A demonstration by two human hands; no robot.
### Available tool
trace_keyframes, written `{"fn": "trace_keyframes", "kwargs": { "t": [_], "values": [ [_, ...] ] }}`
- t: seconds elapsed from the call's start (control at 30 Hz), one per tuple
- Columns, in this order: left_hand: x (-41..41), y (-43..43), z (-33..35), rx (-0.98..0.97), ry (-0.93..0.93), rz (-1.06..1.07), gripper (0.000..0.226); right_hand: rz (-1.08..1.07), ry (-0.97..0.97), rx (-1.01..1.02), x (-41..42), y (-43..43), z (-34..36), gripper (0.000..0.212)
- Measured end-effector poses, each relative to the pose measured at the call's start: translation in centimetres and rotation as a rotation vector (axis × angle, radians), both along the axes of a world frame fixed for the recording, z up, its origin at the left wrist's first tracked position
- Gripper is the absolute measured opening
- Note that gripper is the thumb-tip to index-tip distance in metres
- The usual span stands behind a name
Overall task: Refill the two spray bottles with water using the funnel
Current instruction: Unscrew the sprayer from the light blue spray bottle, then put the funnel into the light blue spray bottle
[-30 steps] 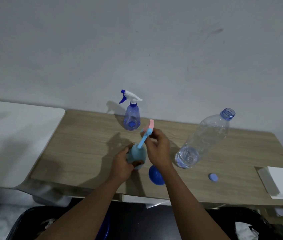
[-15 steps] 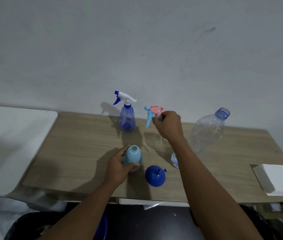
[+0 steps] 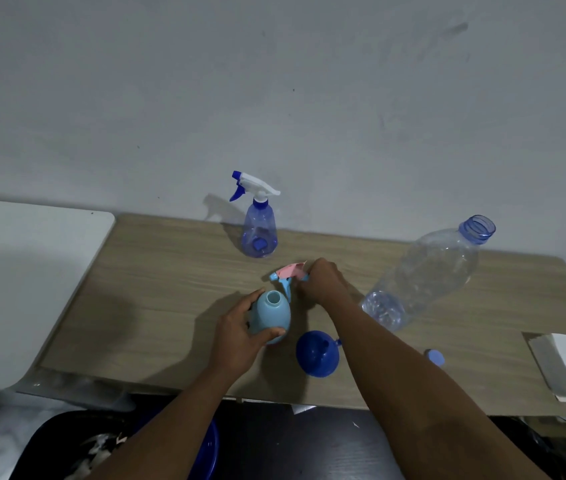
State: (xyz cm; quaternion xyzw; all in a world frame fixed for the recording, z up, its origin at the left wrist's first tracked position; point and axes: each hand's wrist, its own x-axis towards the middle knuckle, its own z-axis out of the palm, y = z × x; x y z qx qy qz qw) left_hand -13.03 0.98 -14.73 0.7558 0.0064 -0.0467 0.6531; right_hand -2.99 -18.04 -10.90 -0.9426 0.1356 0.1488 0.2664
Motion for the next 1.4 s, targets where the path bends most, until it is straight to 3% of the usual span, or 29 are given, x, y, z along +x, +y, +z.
{"fn": "trace_keyframes", "kwargs": {
  "t": [0.37, 0.5, 0.6, 0.73, 0.83, 1.03, 1.4],
  "values": [
    [-0.1, -0.2, 0.5, 0.025, -0.014, -0.009, 0.07, 0.042, -0.003, 0.025, -1.1, 0.0, -0.5, 0.024],
    [-0.2, -0.1, 0.8, 0.042, -0.04, -0.02, 0.071, -0.095, -0.175, 0.074, -3.4, -0.4, 1.9, 0.044],
    [-0.4, 0.0, 1.2, 0.059, -0.049, -0.025, 0.071, -0.126, -0.282, 0.151, -8.0, -1.0, 2.6, 0.044],
    [-0.5, -0.1, 1.7, 0.088, -0.038, -0.027, 0.07, -0.105, -0.148, 0.22, -14.2, -2.3, 0.6, 0.079],
    [-0.5, -0.2, 1.7, 0.094, -0.026, -0.022, 0.071, -0.079, -0.07, 0.143, -16.5, -2.7, -1.2, 0.103],
    [-0.4, -0.1, 1.7, 0.102, -0.028, -0.014, 0.074, -0.072, -0.135, 0.06, -17.7, -2.6, -3.7, 0.087],
    [-0.4, -0.3, 1.7, 0.104, -0.03, -0.005, 0.074, -0.133, -0.299, 0.312, -18.2, -2.1, -3.1, 0.071]
  ]
}}
